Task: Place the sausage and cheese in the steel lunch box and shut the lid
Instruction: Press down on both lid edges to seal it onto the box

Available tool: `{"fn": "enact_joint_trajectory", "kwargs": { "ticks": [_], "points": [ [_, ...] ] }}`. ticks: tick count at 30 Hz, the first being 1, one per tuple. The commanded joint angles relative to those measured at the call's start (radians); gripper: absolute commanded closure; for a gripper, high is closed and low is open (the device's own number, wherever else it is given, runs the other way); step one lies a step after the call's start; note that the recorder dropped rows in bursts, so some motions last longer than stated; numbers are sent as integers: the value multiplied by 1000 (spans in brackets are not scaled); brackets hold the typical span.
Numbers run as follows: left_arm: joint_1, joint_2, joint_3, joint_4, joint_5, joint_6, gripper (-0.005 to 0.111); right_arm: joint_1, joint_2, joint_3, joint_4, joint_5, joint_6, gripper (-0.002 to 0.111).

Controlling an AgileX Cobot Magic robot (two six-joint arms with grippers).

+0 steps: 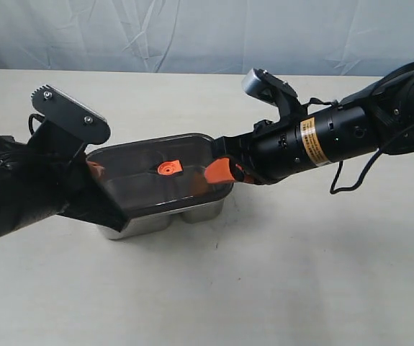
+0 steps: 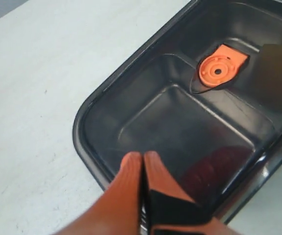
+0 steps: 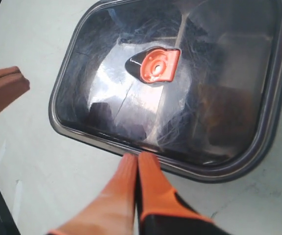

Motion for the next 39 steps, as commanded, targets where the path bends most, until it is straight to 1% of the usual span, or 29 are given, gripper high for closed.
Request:
{"fn": "enact_joint_trajectory", "kwargs": {
  "ticks": [1, 3, 7, 13, 21, 29, 34, 39],
  "points": [
    [-1, -11, 36, -11, 110, -6, 107, 0, -8, 4, 1, -10, 24, 109],
    [-1, -11, 60, -11, 138, -12, 107, 0, -8, 4, 1, -16, 24, 109],
    [-1, -11, 95, -11, 78, -12, 107, 19, -8, 4, 1, -4, 22, 109],
    [-1, -5, 99, -11, 98, -12, 107, 60, -8, 4, 1, 57, 17, 109],
    [-1, 61, 102, -11, 120, -31, 107, 60, -5, 4, 1, 51, 17, 109],
    [-1, 123, 106, -11, 131, -35, 107, 60, 2, 4, 1, 104, 17, 109],
    [-1, 134, 125, -11, 150, -38, 107, 60, 58, 4, 1, 82, 17, 109],
    [-1, 134, 115, -11, 139, -35, 107, 60, 37, 4, 1, 98, 17, 109]
  ]
}}
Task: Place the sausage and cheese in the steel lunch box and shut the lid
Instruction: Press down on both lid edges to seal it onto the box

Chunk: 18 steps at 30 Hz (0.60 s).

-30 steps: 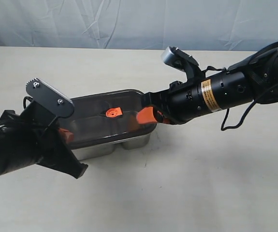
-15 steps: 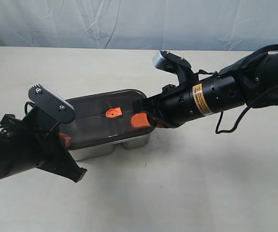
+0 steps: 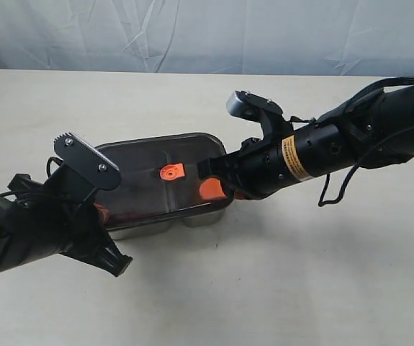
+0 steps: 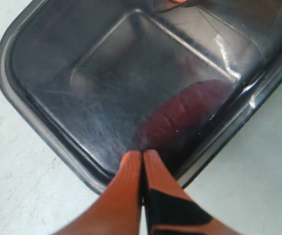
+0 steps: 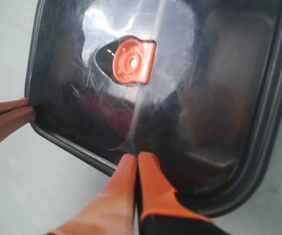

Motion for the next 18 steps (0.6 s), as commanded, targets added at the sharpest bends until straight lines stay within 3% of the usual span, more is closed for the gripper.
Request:
{"fn": "enact_joint_trajectory", "kwargs": {
  "ticks": [1, 10, 18],
  "points": [
    [-1, 22, 14, -49, 13, -2, 107, -2, -33, 3, 1, 15, 17, 109],
    [-1, -98, -32, -49, -49, 4, 107, -2, -45, 3, 1, -4, 19, 109],
    [-1, -226, -32, -49, -246, 2, 107, -2, -147, 15, 1, 18, -1, 109]
  ]
}}
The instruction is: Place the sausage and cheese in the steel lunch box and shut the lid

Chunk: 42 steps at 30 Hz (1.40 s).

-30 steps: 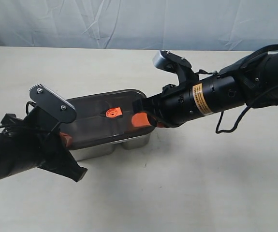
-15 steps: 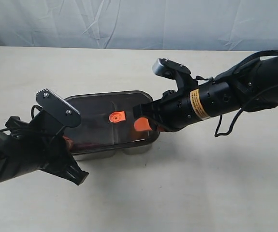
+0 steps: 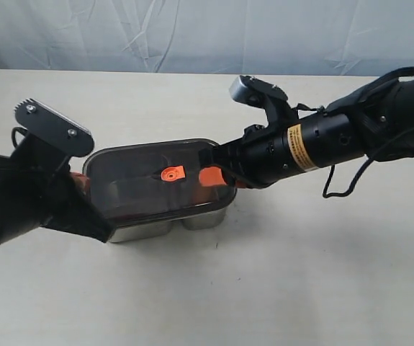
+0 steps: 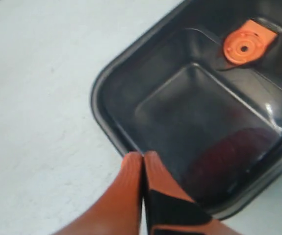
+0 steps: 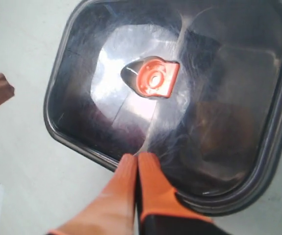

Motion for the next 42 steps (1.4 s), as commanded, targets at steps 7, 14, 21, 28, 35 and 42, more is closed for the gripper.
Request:
{"fn": "enact_joint_trajectory", "kwargs": {
  "ticks": [7, 14, 21, 28, 35, 42],
  "points": [
    [-40, -373, 2, -11, -163, -1, 107, -2, -352, 149, 1, 44, -1, 109],
    [-101, -607, 65, -11, -161, -12, 107, -2, -606, 354, 1, 88, -9, 109],
    [-101, -743, 145, -11, -181, -72, 107, -2, -798, 479, 1, 181, -76, 109],
    [-101, -773, 155, -11, -185, -156, 107, -2, -844, 492, 1, 195, -72, 109],
    [-101, -773, 155, -11, -185, -156, 107, -2, -844, 492, 1, 195, -72, 109],
    [-104, -775, 155, -11, -183, -156, 107, -2, -844, 492, 1, 188, -72, 109]
  ]
}}
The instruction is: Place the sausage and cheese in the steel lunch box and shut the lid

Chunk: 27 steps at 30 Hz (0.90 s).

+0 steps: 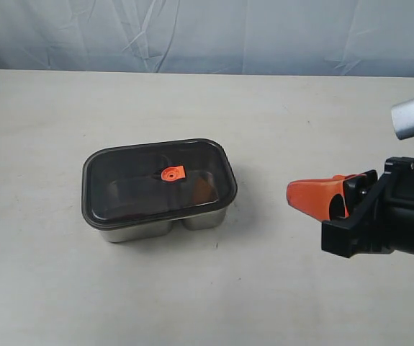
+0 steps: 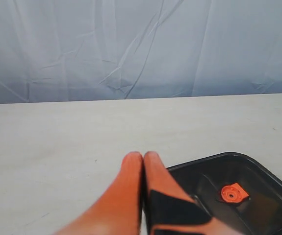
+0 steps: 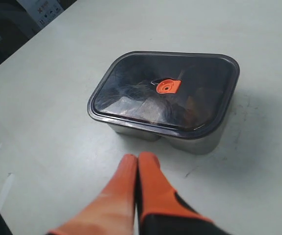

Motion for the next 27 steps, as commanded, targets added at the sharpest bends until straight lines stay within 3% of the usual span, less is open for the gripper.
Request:
{"fn": "enact_joint_trajectory", "kwargs": {
  "ticks": [1, 5, 8, 12, 15, 19, 22, 27],
  "points": [
    [-7, -14, 5, -1, -4, -6, 107, -2, -6, 2, 1, 6, -5, 109],
    [74, -62, 9, -1, 87, -110, 107, -2, -6, 2, 1, 6, -5, 109],
    [232, -122, 41, -1, 210, -243, 107, -2, -6, 2, 1, 6, -5, 109],
    [491, -226, 127, -1, 373, -389, 107, -2, -6, 2, 1, 6, -5, 109],
    [601, -334, 204, -1, 468, -432, 107, -2, -6, 2, 1, 6, -5, 109],
    [656, -459, 285, -1, 515, -359, 107, -2, -6, 2, 1, 6, -5, 109],
    [656, -508, 328, -1, 542, -276, 107, -2, -6, 2, 1, 6, -5, 109],
    [656, -542, 337, -1, 603, -273, 107, -2, -6, 2, 1, 6, -3, 109]
  ]
}}
